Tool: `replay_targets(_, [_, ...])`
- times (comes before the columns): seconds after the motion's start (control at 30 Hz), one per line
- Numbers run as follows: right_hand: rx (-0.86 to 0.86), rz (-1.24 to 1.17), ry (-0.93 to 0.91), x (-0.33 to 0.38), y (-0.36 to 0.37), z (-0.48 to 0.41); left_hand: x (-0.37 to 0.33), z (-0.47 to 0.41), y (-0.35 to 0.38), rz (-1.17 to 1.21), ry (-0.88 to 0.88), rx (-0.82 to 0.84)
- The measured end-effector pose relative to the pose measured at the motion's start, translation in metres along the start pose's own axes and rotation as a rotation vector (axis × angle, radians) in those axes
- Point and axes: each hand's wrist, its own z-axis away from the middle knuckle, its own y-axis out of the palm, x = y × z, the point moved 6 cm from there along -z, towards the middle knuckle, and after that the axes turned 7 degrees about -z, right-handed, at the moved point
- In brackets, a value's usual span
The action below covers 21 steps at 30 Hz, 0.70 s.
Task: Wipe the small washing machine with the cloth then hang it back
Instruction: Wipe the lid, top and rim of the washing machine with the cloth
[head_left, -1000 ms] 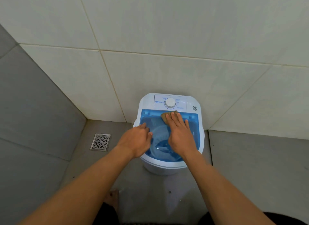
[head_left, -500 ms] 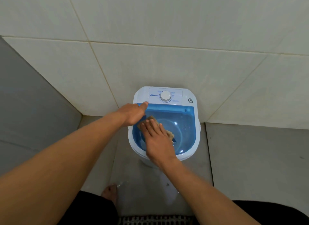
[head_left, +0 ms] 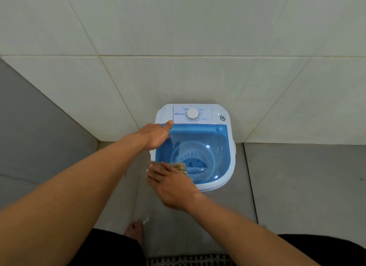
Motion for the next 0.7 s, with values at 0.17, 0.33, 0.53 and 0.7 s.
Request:
replay_targets(0.17, [-0.021, -0.119, 0.188, -0.014, -0.009, -0.023, 0.006, -0.004, 0.003, 0.02, 0.004, 0.0])
replay_targets(0.33, [-0.093, -0.166, 0.338, -0.01, -0.003, -0.02, 0.007, -0.005, 0.002, 0.034, 0.009, 0.004])
replay_targets(0.53, [-0.082, -0.164, 0.154, -0.015, -0.006, 0.026, 0.004, -0.001, 0.002, 0.022, 0.029, 0.008])
replay_targets(0.7, [-0.144, -0.177, 0.446, -0.024, -0.01, -0.007, 0.002, -0.008, 0.002, -0.161, 0.038, -0.029])
